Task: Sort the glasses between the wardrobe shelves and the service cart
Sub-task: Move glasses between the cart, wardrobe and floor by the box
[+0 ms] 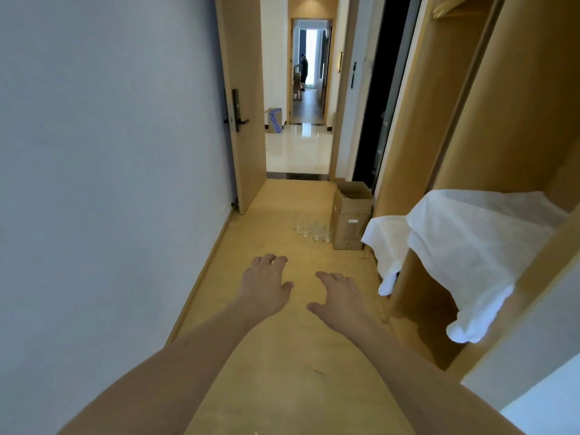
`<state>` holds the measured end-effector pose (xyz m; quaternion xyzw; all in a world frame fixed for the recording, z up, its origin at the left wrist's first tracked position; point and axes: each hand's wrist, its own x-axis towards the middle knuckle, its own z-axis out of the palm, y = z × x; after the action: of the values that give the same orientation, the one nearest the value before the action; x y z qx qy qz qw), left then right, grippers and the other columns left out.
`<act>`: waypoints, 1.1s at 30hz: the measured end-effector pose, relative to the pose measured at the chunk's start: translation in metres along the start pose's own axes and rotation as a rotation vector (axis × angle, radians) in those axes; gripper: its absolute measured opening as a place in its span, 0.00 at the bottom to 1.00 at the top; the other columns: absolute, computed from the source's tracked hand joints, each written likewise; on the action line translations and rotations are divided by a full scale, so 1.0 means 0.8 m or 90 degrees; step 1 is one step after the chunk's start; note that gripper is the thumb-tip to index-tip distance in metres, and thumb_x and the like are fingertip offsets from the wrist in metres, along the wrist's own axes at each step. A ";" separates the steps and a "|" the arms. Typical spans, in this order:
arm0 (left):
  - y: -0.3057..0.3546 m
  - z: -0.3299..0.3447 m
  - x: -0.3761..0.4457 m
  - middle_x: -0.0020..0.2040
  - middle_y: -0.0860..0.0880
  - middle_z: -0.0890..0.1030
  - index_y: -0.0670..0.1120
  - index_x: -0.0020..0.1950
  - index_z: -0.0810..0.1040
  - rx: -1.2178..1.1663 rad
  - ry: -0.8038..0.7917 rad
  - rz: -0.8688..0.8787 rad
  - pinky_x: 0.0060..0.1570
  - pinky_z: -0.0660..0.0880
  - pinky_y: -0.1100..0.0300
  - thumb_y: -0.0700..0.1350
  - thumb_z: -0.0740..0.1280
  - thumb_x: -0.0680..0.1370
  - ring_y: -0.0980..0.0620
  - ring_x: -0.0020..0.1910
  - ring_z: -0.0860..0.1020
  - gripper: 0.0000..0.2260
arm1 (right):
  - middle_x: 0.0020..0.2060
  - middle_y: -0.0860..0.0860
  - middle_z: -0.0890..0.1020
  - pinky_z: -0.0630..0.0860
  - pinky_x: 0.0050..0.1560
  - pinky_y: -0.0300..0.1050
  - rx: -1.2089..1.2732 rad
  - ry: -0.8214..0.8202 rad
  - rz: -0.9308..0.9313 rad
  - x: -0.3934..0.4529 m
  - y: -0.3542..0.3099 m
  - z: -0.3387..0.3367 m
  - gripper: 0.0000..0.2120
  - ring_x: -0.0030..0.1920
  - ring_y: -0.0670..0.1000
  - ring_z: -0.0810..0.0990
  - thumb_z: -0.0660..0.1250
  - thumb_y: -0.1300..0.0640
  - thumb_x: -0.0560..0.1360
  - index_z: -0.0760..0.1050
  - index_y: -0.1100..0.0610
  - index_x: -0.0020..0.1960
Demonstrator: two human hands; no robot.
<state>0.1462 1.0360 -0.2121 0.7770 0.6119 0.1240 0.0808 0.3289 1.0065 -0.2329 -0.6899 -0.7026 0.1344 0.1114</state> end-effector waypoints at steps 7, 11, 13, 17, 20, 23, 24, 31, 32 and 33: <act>-0.019 0.019 0.112 0.76 0.45 0.67 0.49 0.77 0.65 -0.011 -0.028 0.023 0.70 0.68 0.47 0.54 0.66 0.81 0.42 0.74 0.64 0.27 | 0.74 0.51 0.70 0.68 0.71 0.53 0.008 -0.020 0.058 0.086 0.021 0.008 0.36 0.73 0.57 0.67 0.69 0.39 0.77 0.61 0.48 0.80; -0.022 0.039 0.173 0.75 0.45 0.67 0.49 0.77 0.65 -0.019 -0.041 0.019 0.70 0.68 0.47 0.54 0.66 0.80 0.42 0.73 0.64 0.27 | 0.74 0.51 0.70 0.68 0.71 0.52 0.014 -0.032 0.072 0.140 0.044 0.010 0.36 0.73 0.57 0.67 0.68 0.39 0.77 0.61 0.49 0.80; -0.018 0.049 0.203 0.75 0.45 0.67 0.49 0.77 0.65 -0.021 -0.051 0.016 0.70 0.68 0.47 0.54 0.66 0.80 0.42 0.74 0.64 0.27 | 0.74 0.51 0.70 0.68 0.70 0.52 0.026 -0.033 0.075 0.171 0.057 0.010 0.36 0.73 0.57 0.66 0.69 0.40 0.77 0.61 0.49 0.80; -0.003 0.065 0.282 0.76 0.45 0.66 0.49 0.77 0.65 -0.003 -0.042 0.015 0.69 0.68 0.47 0.54 0.66 0.81 0.43 0.74 0.63 0.26 | 0.74 0.51 0.69 0.68 0.71 0.53 0.054 -0.027 0.068 0.254 0.091 0.004 0.35 0.74 0.57 0.65 0.69 0.42 0.78 0.61 0.50 0.80; 0.015 0.067 0.347 0.75 0.45 0.66 0.49 0.77 0.65 0.003 -0.037 0.005 0.69 0.68 0.47 0.54 0.66 0.81 0.43 0.74 0.64 0.26 | 0.74 0.51 0.69 0.69 0.71 0.53 0.069 -0.023 0.066 0.317 0.121 -0.008 0.34 0.74 0.56 0.65 0.70 0.43 0.78 0.61 0.49 0.79; 0.038 0.068 0.412 0.75 0.46 0.68 0.49 0.77 0.65 0.014 -0.037 0.012 0.69 0.68 0.48 0.55 0.65 0.81 0.43 0.73 0.65 0.26 | 0.74 0.51 0.70 0.69 0.70 0.53 0.081 -0.021 0.073 0.371 0.152 -0.029 0.34 0.73 0.56 0.66 0.69 0.42 0.78 0.62 0.49 0.79; 0.046 0.069 0.434 0.75 0.46 0.67 0.49 0.77 0.65 0.019 -0.032 0.014 0.69 0.68 0.47 0.55 0.65 0.81 0.44 0.73 0.64 0.26 | 0.74 0.50 0.69 0.69 0.70 0.53 0.086 -0.019 0.074 0.389 0.162 -0.037 0.34 0.73 0.56 0.66 0.69 0.42 0.77 0.62 0.49 0.79; 0.076 0.088 0.554 0.75 0.47 0.67 0.50 0.76 0.65 0.031 -0.026 0.020 0.69 0.68 0.48 0.56 0.65 0.80 0.44 0.74 0.64 0.26 | 0.75 0.49 0.69 0.67 0.70 0.52 0.087 -0.009 0.075 0.499 0.217 -0.071 0.33 0.74 0.55 0.66 0.68 0.41 0.78 0.63 0.49 0.78; 0.076 0.091 0.568 0.75 0.46 0.67 0.50 0.76 0.66 0.027 -0.027 0.019 0.70 0.68 0.47 0.56 0.65 0.80 0.44 0.74 0.64 0.26 | 0.75 0.49 0.69 0.67 0.70 0.52 0.084 -0.011 0.075 0.513 0.221 -0.073 0.32 0.74 0.55 0.66 0.68 0.41 0.78 0.64 0.49 0.78; 0.076 0.093 0.582 0.75 0.46 0.67 0.50 0.76 0.66 0.022 -0.027 0.018 0.69 0.68 0.48 0.56 0.65 0.80 0.44 0.73 0.64 0.26 | 0.75 0.49 0.70 0.68 0.70 0.52 0.084 -0.013 0.076 0.526 0.224 -0.074 0.32 0.74 0.55 0.66 0.68 0.41 0.78 0.64 0.49 0.78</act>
<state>0.3269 1.4752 -0.2227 0.7891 0.6013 0.0979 0.0783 0.5075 1.4311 -0.2506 -0.7201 -0.6512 0.1936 0.1414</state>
